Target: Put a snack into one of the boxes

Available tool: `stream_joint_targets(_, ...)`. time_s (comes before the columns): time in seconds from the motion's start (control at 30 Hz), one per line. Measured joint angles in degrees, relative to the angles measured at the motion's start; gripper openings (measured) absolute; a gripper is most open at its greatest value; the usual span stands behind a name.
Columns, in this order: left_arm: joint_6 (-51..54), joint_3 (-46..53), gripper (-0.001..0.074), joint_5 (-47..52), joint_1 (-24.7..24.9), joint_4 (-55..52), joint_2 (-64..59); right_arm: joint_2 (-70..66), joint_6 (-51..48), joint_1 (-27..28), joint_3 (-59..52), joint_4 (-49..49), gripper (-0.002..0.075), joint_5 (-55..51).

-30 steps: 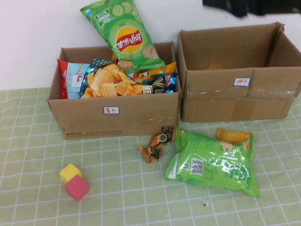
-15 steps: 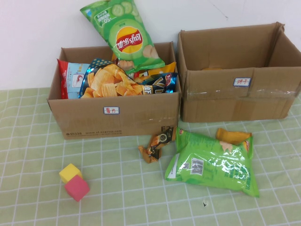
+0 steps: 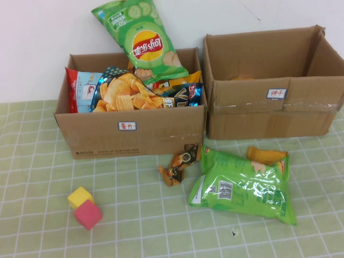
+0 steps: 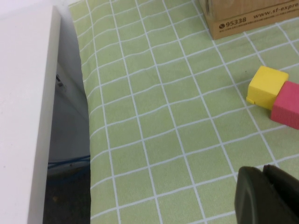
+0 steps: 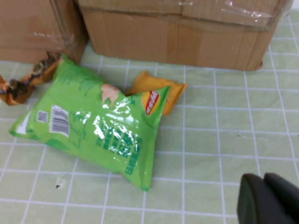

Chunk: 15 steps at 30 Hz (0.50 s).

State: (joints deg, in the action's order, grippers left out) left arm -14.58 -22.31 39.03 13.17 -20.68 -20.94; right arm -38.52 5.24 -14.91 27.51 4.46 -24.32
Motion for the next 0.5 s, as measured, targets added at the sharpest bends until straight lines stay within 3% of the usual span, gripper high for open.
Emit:
stream_joint_targets(0.13, -0.1, 0.0, -0.0001, 0.0, 0.0, 0.1, 0.0, 8.7, 0.5, 0.0, -5.4, -0.2, 0.0012, 0.9)
stream_joint_targets(0.5, -1.0, 0.0, -0.0001, 0.0, 0.0, 0.1, 0.0, 10.5, 0.7, 0.0, -10.1, -0.3, 0.0012, 0.4)
